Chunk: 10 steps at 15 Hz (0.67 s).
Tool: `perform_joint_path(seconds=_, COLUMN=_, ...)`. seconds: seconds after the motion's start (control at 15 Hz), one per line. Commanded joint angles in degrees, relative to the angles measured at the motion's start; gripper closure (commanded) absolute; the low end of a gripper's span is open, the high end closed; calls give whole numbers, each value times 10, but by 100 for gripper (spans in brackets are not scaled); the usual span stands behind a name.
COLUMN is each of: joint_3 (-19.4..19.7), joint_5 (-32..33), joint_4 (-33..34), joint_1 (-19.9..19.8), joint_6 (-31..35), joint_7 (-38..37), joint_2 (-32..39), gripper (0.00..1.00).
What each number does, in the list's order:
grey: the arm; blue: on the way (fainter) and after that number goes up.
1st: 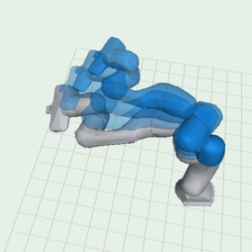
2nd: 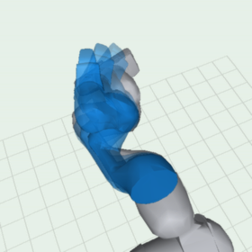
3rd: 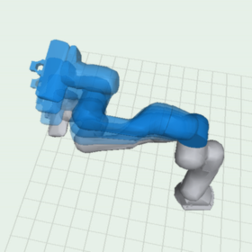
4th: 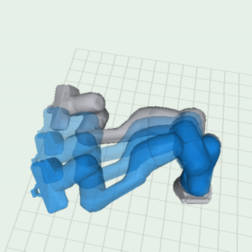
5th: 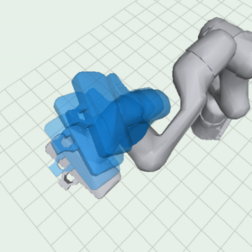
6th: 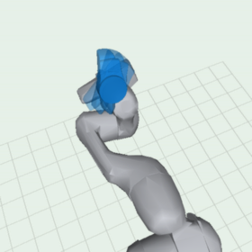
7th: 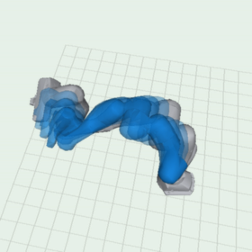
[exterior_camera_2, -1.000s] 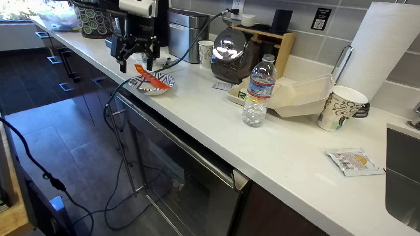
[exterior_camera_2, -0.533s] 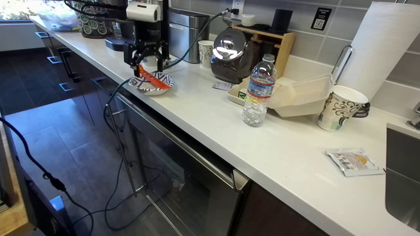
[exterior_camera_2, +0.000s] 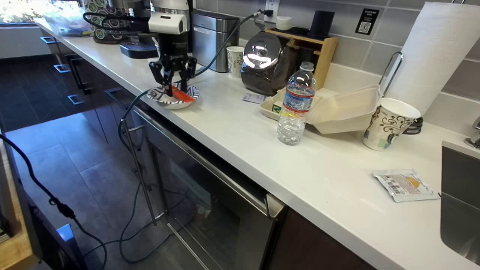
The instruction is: Put the spoon in the cup
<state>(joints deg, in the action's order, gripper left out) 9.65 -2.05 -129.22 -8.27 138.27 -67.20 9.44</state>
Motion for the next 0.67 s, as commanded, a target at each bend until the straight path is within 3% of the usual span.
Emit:
perform_joint_path(seconds=0.0, joint_3=10, joint_5=7, joint_4=-5, joint_1=9, joint_6=18, joint_7=-18, joint_2=8, gripper=77)
perform_joint_path(seconds=0.13, joint_3=11, joint_5=7, joint_4=-6, joint_1=9, joint_6=20, joint_7=-19, joint_2=8, gripper=96)
perform_joint_path(seconds=0.2, joint_3=12, joint_5=7, joint_4=-7, joint_1=10, joint_6=21, joint_7=-19, joint_2=7, gripper=100)
perform_joint_path(seconds=0.6, joint_3=8, joint_5=13, joint_4=-35, joint_1=15, joint_6=42, joint_7=0, joint_2=-46, gripper=100)
